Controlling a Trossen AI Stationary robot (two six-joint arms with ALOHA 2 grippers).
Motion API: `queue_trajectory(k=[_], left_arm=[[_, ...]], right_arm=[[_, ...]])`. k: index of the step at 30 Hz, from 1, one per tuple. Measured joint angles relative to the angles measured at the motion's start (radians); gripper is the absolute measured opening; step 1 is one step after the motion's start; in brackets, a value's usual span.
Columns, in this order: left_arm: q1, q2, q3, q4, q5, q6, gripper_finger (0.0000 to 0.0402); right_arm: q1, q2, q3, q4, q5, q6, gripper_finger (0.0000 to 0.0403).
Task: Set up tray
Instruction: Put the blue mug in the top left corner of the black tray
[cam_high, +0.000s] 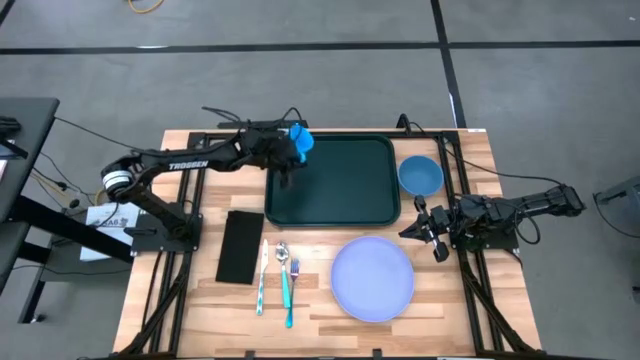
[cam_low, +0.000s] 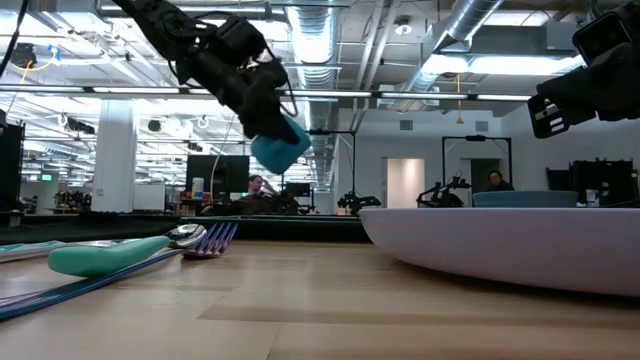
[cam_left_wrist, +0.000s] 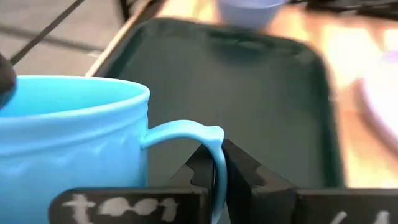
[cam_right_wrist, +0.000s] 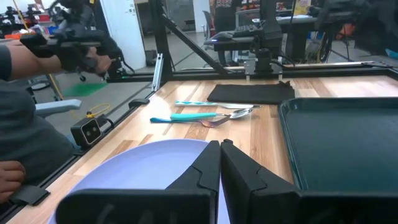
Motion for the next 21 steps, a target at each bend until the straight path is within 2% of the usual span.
queue_trajectory(k=[3, 6, 11, 16, 18, 21], left_arm=[[-0.010, 0.000, -0.015, 0.055, 0.059, 0.017, 0.0004], [-0.017, 0.000, -0.027, 0.089, 0.066, 0.022, 0.0004], [-0.013, 0.000, -0.028, 0.079, -0.061, 0.024, 0.0009], [-0.005, 0.001, -0.028, 0.079, -0.076, 0.036, 0.0008], [-0.006, 0.015, -0.028, 0.093, -0.057, 0.043, 0.0006], [-0.016, 0.045, -0.028, 0.127, 0.035, 0.076, 0.0004]], right_arm=[[0.000, 0.000, 0.000, 0.000, 0.000, 0.000, 0.0005], [0.000, 0.000, 0.000, 0.000, 0.000, 0.000, 0.0005], [0.000, 0.000, 0.000, 0.000, 0.000, 0.000, 0.0005], [0.000, 0.000, 0.000, 0.000, 0.000, 0.000, 0.0005], [0.000, 0.000, 0.000, 0.000, 0.000, 0.000, 0.0005], [0.000, 0.000, 0.000, 0.000, 0.000, 0.000, 0.0005]])
